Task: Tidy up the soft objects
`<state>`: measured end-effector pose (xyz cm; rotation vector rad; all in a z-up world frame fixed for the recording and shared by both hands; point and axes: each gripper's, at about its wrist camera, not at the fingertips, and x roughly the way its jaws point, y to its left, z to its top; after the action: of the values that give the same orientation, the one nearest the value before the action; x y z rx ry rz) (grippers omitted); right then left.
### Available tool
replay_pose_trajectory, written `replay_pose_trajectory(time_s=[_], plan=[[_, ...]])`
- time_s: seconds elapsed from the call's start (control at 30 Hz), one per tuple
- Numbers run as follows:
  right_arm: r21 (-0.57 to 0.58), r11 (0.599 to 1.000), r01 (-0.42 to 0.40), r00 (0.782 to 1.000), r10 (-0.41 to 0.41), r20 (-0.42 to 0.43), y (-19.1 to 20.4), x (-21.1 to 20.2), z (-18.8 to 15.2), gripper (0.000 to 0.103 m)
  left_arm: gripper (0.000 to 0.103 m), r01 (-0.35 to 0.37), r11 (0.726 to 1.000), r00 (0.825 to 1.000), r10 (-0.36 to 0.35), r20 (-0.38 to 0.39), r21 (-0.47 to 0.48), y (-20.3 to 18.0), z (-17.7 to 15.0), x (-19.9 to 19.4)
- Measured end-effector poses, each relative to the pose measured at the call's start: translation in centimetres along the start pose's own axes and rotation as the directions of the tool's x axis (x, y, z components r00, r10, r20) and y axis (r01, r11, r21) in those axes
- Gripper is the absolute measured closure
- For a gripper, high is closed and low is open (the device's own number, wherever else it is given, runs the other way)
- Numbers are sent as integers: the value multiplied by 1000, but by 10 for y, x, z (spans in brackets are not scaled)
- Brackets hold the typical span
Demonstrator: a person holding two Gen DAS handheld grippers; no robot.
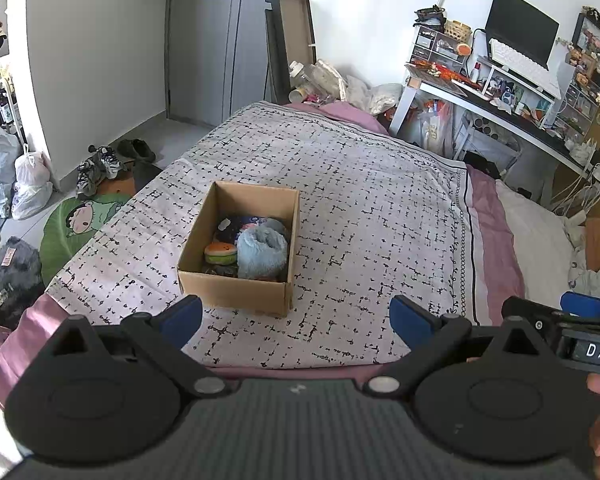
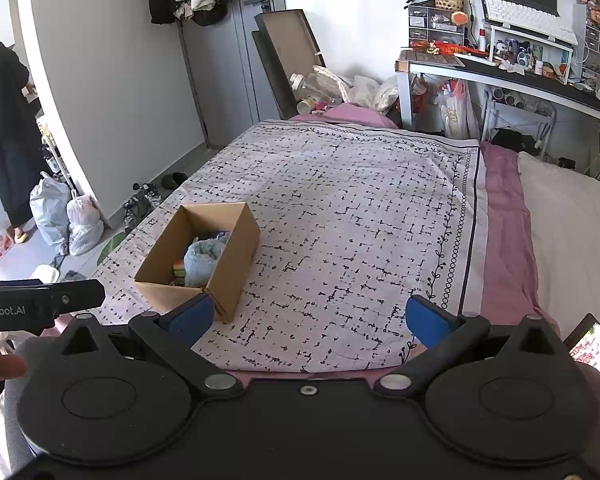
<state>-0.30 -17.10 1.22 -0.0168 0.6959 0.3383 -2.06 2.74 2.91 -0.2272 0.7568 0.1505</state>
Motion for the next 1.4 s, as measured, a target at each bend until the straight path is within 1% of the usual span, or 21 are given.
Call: replay_pose_trajectory(time_s=[0.23, 0.83, 1.4], plan=[[2, 1000, 13, 1000, -13, 2, -3, 0, 0, 0, 4, -3, 1000, 1000, 3, -1, 4, -1, 1, 1], [14, 1000, 6, 1000, -6, -1, -5, 0, -1, 0, 4, -3, 1000, 1000, 3, 0, 4, 2, -1, 2], [11, 1000, 16, 1000, -16, -2, -6, 1, -1, 0, 4, 1, 1000, 1000, -1, -1, 8, -1, -4, 2]])
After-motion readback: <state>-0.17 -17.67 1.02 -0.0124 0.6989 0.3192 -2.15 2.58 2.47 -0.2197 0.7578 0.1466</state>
